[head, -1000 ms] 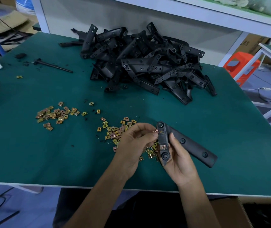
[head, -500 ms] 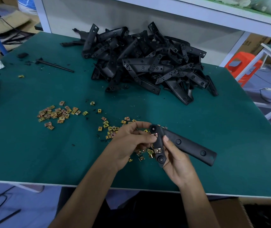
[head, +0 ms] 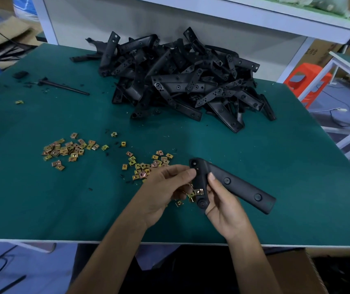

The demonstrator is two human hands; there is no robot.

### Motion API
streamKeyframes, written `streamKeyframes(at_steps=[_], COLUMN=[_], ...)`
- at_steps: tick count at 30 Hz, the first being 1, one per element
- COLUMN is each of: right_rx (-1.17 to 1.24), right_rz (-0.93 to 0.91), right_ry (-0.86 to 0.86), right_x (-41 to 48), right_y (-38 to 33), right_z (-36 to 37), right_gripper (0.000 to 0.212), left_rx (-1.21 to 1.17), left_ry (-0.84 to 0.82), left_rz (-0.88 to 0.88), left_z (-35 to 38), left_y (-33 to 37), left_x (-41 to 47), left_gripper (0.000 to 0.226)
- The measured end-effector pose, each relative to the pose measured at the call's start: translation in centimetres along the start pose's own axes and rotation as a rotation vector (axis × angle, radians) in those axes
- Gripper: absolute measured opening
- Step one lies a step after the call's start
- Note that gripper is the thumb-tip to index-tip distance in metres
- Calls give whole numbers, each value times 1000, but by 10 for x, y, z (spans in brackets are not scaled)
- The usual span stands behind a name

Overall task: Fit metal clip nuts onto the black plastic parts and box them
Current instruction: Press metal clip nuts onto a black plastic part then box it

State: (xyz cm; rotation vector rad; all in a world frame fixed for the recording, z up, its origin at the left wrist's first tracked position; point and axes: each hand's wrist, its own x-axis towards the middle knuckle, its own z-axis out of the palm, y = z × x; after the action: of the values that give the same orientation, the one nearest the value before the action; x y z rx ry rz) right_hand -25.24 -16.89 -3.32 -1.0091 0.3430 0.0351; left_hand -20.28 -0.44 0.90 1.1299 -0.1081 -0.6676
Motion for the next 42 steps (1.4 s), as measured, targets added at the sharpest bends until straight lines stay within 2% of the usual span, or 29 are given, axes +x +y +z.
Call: streamKeyframes(at_steps=[6, 8, 12, 14, 22, 24, 26, 29, 34, 39, 42], right_rx=[123, 155, 211, 232, 268, 270, 276, 263, 263, 254, 252], right_rz=[-14, -20, -19, -23, -32, -30, -23, -20, -17, -15, -14], right_ry=[-23, -5, 0, -4, -43, -29, -11, 4, 6, 0, 6], right_x=[0, 0, 0, 1, 1, 1, 2, 2, 1, 2, 2], right_y=[-5, -6, -7, -7, -7, -7, -7, -6, -6, -6, -6], right_z=[0, -2, -3, -3, -1, -2, -2, -3, -3, -3, -2], right_gripper=[35, 30, 26, 25, 28, 27, 25, 24, 24, 25, 25], left_rx=[68, 223, 659, 853, 1289, 1336, 1359, 1335, 1437, 1284, 1223], left_ry=[86, 184, 577, 731, 977, 933, 782, 641, 617, 625, 614], left_rz=[26, 95, 292, 330, 332, 406, 502, 470, 209, 187, 259], left_z=[-9, -22, -72, -98, -152, -143, -126, -104, -103, -98, -92], left_y=[2, 4, 19, 26, 49, 51, 48, 42, 29, 31, 30], left_x=[-3, -4, -7, -10, -4, 2, 11, 22, 34, 33, 29], left_gripper=[14, 17, 16, 17, 25, 24, 18, 16, 21, 14, 19])
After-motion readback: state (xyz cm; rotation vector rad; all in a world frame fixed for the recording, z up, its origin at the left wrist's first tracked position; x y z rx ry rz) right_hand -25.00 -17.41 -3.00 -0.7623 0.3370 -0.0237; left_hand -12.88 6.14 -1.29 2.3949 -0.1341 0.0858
